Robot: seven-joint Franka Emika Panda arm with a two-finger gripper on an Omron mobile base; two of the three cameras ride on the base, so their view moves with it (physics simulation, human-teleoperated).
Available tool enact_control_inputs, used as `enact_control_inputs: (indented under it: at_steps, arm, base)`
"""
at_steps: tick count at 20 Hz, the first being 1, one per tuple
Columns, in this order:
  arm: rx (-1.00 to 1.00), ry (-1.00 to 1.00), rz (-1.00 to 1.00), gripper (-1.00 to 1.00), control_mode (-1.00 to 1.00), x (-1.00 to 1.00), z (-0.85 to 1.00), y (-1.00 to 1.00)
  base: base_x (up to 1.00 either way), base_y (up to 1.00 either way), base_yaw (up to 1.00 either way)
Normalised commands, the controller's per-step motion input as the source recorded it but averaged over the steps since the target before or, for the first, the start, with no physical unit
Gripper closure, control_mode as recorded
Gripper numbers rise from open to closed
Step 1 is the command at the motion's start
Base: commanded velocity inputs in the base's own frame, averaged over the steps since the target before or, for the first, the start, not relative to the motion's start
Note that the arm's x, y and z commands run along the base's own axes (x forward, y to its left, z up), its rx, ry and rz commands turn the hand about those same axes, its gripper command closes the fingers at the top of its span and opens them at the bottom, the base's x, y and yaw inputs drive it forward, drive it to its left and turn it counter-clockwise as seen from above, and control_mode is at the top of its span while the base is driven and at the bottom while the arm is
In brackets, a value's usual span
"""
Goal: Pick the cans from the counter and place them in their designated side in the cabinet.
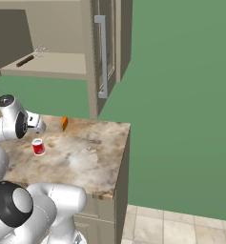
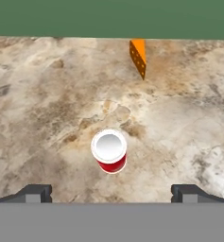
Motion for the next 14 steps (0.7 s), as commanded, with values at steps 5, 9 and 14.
enact_control_inputs:
  at_steps: [5,9,14]
  arm:
    - [0.0,0.01,0.0,-1.0,-1.0,0.04,-0.24,0.04]
    - [0.0,0.01,0.0,-1.0,-1.0,0.04,-0.23,0.0]
    - [0.0,0.01,0.0,-1.0,-1.0,0.06,-0.24,0.0]
  base:
    - [0.0,0.0,0.0]
    - [0.0,0.0,0.0]
    - [0.0,0.0,0.0]
